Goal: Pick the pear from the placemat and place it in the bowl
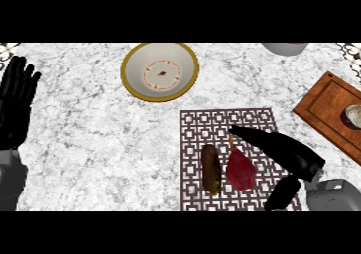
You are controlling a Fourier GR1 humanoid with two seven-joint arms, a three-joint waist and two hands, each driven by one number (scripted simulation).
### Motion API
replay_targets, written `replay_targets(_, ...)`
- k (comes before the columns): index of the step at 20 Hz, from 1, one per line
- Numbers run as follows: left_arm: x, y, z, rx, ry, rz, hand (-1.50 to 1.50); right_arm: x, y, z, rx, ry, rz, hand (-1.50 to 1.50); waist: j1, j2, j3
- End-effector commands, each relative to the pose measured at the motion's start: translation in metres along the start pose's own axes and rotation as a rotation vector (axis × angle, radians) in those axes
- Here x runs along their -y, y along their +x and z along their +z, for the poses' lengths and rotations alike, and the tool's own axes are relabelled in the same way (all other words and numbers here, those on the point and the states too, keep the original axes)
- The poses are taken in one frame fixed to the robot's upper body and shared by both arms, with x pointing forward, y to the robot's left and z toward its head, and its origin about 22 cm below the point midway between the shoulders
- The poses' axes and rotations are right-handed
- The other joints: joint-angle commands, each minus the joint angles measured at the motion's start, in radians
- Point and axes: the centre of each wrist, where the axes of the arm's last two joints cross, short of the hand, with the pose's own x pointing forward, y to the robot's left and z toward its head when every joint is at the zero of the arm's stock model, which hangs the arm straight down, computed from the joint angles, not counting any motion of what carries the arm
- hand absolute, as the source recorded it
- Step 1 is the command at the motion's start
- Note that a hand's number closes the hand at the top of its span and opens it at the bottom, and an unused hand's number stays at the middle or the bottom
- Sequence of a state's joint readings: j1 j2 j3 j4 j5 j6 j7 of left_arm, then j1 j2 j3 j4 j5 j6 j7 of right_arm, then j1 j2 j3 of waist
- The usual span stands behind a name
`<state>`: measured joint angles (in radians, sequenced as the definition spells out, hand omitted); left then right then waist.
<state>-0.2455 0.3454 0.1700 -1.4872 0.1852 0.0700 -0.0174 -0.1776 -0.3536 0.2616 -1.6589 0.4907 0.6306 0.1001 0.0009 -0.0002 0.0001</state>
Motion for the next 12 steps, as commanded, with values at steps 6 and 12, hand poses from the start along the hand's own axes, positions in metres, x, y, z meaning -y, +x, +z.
replay_targets(6, -0.001, 0.006, -0.011, 0.008, 0.000, 0.014, 0.00, -0.021, 0.006, -0.028, -0.026, 0.018, 0.007, -1.50, 0.000, 0.000, 0.000)
replay_targets(12, 0.003, -0.004, -0.001, -0.002, -0.027, 0.000, 0.00, -0.009, -0.008, -0.041, -0.078, 0.043, -0.010, -1.50, 0.002, 0.000, 0.000)
